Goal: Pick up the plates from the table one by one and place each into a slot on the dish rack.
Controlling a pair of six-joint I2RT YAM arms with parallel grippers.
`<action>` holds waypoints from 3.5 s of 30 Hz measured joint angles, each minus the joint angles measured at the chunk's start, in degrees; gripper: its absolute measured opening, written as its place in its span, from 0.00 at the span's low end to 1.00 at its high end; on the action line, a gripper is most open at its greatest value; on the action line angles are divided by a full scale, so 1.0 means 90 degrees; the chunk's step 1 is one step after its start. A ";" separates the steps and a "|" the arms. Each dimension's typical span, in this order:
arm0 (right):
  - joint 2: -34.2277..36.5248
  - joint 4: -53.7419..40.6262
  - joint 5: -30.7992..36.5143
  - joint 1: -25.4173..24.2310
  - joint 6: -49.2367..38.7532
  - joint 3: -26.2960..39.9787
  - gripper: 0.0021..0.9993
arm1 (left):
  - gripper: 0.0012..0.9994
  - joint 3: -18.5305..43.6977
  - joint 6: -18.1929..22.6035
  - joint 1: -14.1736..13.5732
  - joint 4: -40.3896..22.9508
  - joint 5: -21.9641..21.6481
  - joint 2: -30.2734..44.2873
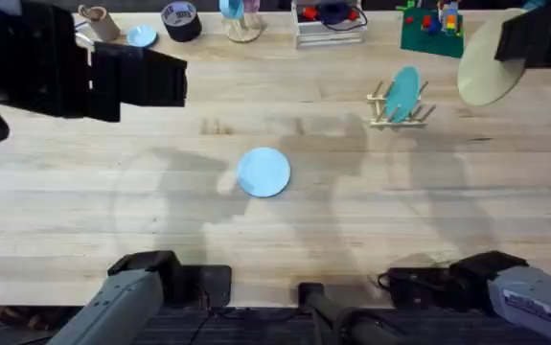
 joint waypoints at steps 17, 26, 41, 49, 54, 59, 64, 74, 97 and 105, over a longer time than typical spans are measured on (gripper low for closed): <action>0.0927 0.0665 -0.0307 -0.0669 -0.0491 0.0000 0.03 | 0.99 0.0000 0.0000 0.0000 0.0000 -0.0008 0.0000; 0.1520 0.0839 -0.0315 -0.0780 -0.0720 0.0000 0.03 | 0.99 0.0000 0.0000 0.0000 0.0000 -0.0019 0.0000; 0.2487 0.1066 -0.0478 -0.0780 -0.0797 0.0000 0.03 | 0.99 0.0000 0.0000 0.0000 0.0000 -0.0022 0.0000; 0.2675 0.1309 -0.0488 -0.0785 -0.0802 0.0000 0.03 | 0.99 0.0000 0.0000 0.0000 0.0000 -0.0020 0.0000; 0.2849 0.1317 -0.0497 -0.0826 -0.0816 0.0000 0.03 | 0.99 0.0000 0.0002 0.0000 0.0000 -0.0022 0.0000; 0.3107 0.1319 -0.0497 -0.0851 -0.0816 0.0000 0.03 | 0.99 0.0000 0.0000 0.0000 0.0000 -0.0022 0.0000; 0.3244 0.1319 -0.0497 -0.0851 -0.0816 0.0000 0.03 | 0.99 0.0000 0.0000 0.0000 0.0000 -0.0022 0.0000; 0.3280 0.1346 -0.0497 -0.0851 -0.0816 0.0000 0.03 | 0.99 0.0000 0.0000 0.0000 0.0000 -0.0022 0.0000; 0.3465 0.1339 -0.0497 -0.0851 -0.0817 0.0000 0.10 | 0.99 0.0000 0.0000 0.0000 0.0000 -0.0022 0.0000; 0.3465 0.1341 -0.0495 -0.0851 -0.0819 0.0000 0.16 | 0.99 0.0000 0.0000 0.0000 0.0000 -0.0022 0.0000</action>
